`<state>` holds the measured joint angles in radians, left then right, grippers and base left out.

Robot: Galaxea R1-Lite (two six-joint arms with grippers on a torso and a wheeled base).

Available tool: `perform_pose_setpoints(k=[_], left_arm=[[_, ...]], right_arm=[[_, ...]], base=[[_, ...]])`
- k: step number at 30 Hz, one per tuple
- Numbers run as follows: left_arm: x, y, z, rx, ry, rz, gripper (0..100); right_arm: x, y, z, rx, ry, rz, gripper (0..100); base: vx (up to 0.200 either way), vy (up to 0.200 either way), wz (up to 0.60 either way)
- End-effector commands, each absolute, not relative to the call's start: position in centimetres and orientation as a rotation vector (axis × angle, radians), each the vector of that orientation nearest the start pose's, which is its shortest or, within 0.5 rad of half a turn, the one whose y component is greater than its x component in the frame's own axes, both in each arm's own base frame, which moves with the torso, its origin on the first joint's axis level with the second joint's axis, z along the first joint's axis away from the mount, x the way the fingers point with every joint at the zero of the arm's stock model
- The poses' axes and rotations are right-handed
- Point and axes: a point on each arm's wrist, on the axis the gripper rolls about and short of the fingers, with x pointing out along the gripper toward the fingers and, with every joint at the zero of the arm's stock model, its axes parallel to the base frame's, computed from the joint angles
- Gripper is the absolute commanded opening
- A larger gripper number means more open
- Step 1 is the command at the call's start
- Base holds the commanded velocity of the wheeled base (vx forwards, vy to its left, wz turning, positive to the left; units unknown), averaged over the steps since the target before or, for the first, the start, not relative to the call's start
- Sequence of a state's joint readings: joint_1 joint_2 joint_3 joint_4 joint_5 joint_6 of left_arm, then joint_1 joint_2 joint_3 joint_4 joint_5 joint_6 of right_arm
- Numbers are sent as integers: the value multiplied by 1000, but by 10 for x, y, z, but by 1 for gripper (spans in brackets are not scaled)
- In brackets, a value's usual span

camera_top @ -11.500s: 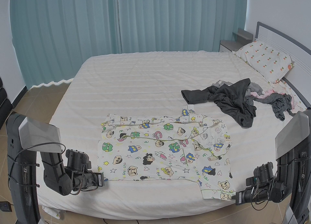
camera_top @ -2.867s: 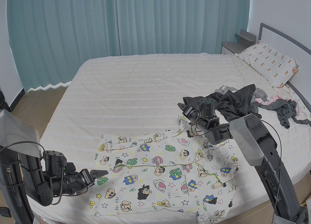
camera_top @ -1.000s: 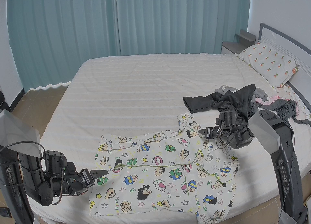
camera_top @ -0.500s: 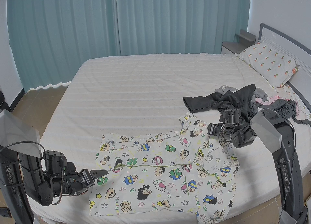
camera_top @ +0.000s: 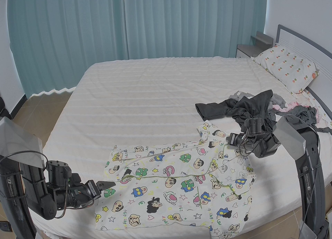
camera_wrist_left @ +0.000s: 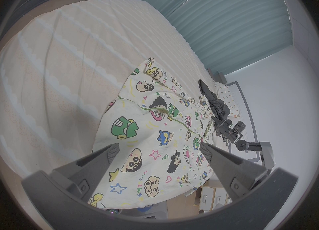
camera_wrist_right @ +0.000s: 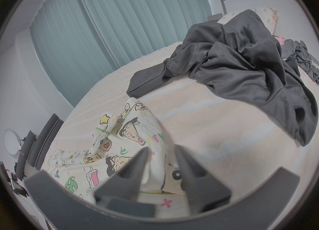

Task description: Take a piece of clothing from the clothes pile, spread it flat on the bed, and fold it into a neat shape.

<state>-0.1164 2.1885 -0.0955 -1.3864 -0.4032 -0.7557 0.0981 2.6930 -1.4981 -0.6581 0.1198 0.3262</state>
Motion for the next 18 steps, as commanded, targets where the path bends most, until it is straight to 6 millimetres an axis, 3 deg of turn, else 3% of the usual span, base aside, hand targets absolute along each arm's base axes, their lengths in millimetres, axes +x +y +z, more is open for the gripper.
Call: perform_pose_setpoints(k=[1, 3, 5, 8, 13, 15, 16, 18], left_arm=[[228, -36, -10, -809, 860, -209, 100], [232, -36, -11, -807, 850, -210, 100], [247, -37, -12, -802, 807, -205, 100], [275, -39, -4, -816, 688, -166, 100], [309, -51, 0, -808, 642, -194, 100], [309, -51, 0, -808, 642, -194, 100], [340, -62, 7, -792, 669, -156, 100], [354, -65, 11, -782, 689, -124, 100]], right_arm=[[487, 48, -45, 335, 541, 104, 100], [481, 47, -36, 365, 524, 87, 100], [467, 44, -13, 440, 484, 72, 100], [441, 42, 5, 490, 486, 66, 100], [399, 43, 22, 500, 457, 80, 100], [399, 43, 22, 500, 457, 80, 100], [371, 47, 29, 530, 418, 102, 100], [361, 48, 29, 543, 405, 104, 100]], base=[[0, 0, 0], [0, 0, 0], [0, 0, 0], [0, 0, 0], [0, 0, 0], [0, 0, 0], [0, 0, 0], [0, 0, 0]])
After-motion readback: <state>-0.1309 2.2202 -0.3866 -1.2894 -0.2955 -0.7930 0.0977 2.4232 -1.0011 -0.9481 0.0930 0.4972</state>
